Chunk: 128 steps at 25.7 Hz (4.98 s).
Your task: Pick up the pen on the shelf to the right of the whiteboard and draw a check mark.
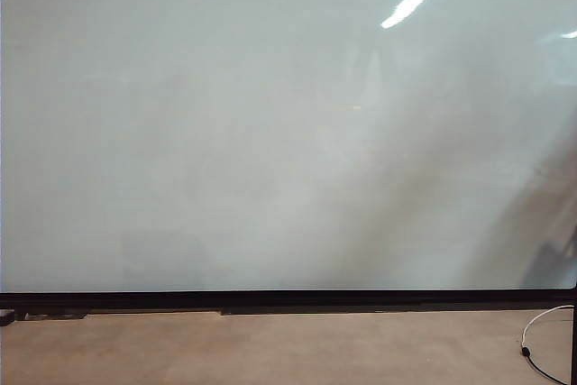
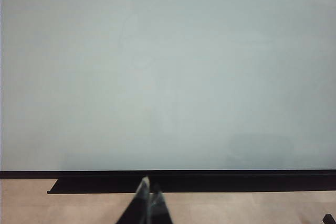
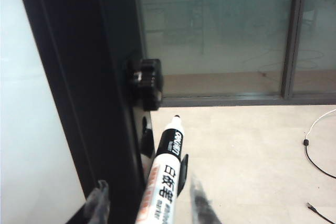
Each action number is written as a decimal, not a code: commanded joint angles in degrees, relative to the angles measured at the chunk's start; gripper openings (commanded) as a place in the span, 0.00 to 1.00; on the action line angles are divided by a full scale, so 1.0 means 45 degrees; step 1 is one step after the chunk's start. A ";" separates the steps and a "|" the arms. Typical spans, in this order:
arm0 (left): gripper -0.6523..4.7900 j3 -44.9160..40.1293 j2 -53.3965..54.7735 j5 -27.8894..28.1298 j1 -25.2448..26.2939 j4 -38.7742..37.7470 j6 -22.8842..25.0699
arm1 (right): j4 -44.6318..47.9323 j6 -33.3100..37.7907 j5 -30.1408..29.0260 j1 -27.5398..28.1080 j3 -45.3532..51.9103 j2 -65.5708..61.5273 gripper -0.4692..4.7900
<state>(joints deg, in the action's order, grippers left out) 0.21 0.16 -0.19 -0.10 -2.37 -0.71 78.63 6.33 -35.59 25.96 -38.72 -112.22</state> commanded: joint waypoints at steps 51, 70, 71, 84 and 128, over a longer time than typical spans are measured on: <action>0.11 0.0034 0.0005 0.0000 0.0000 0.0160 0.0058 | -0.1962 -0.0228 0.5051 -0.0165 0.2555 0.5508 0.08; 0.11 0.0039 0.0005 -0.0005 0.0000 0.0160 0.0058 | -0.8106 -0.0427 0.5935 -0.3220 0.4337 1.1200 0.08; 0.11 0.0039 0.0005 -0.0005 0.0000 0.0165 0.0058 | -0.8116 -0.0447 0.5935 -0.3449 0.4337 1.1254 0.08; 0.11 0.0039 0.0005 0.0000 0.0000 0.0160 0.0058 | -0.8126 -0.0461 0.5877 -0.7043 0.4337 1.1356 0.08; 0.11 0.0034 0.0005 0.0010 0.0000 0.0165 0.0058 | -0.2385 -0.0452 0.4265 -1.1613 0.0947 0.4056 0.08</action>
<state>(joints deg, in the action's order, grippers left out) 0.21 0.19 -0.19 -0.10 -2.37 -0.69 66.63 4.23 -17.72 -26.09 -34.24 -94.21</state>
